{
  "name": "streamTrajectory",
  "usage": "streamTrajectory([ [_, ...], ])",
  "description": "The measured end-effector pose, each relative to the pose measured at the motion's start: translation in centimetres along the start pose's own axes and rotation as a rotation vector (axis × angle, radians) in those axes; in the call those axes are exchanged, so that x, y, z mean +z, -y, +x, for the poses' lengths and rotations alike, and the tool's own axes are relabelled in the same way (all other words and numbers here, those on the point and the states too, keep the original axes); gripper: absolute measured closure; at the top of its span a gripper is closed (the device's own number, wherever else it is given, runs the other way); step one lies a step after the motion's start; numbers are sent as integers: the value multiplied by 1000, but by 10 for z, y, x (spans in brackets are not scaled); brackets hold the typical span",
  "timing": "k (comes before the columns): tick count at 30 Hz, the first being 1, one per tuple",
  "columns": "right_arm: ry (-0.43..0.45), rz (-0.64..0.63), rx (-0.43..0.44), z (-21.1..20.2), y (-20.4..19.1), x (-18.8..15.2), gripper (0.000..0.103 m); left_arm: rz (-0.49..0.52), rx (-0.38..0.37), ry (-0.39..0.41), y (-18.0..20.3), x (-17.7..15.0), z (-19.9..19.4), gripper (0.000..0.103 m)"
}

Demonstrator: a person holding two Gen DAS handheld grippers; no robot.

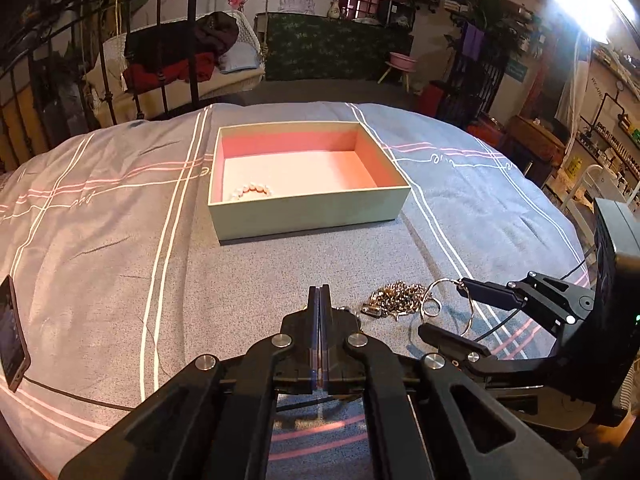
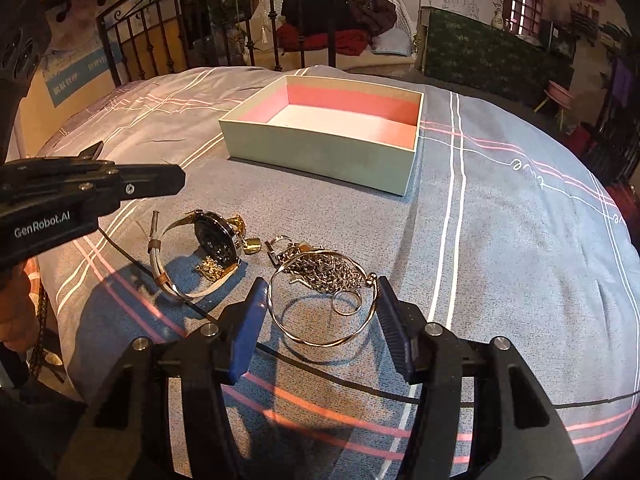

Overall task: Organize jewelry
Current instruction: 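Lower the silver hoop into the box and open the right gripper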

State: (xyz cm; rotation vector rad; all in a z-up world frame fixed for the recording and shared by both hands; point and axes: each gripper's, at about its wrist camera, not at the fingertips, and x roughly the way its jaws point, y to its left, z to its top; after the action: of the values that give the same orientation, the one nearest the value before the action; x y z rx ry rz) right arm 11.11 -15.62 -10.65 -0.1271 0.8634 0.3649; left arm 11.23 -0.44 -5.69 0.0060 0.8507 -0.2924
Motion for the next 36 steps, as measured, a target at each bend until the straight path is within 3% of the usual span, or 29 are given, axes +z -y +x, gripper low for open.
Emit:
streamTrajectory([
  [8,36,-29,2,1,-2,16,48,10,8,19,-4,22,7,103],
  [15,158,-51,-53,10,16,89,48,-33,29,68,-23,83,32,103],
  [19,180,-14,-67,29,30,128,48,-63,48,56,-33,114,54,103],
  [27,117,8,-94,70,42,160,48,-118,61,-24,-50,134,96,103],
  [36,70,7,-97,88,42,152,48,-133,70,-62,-52,127,112,103],
])
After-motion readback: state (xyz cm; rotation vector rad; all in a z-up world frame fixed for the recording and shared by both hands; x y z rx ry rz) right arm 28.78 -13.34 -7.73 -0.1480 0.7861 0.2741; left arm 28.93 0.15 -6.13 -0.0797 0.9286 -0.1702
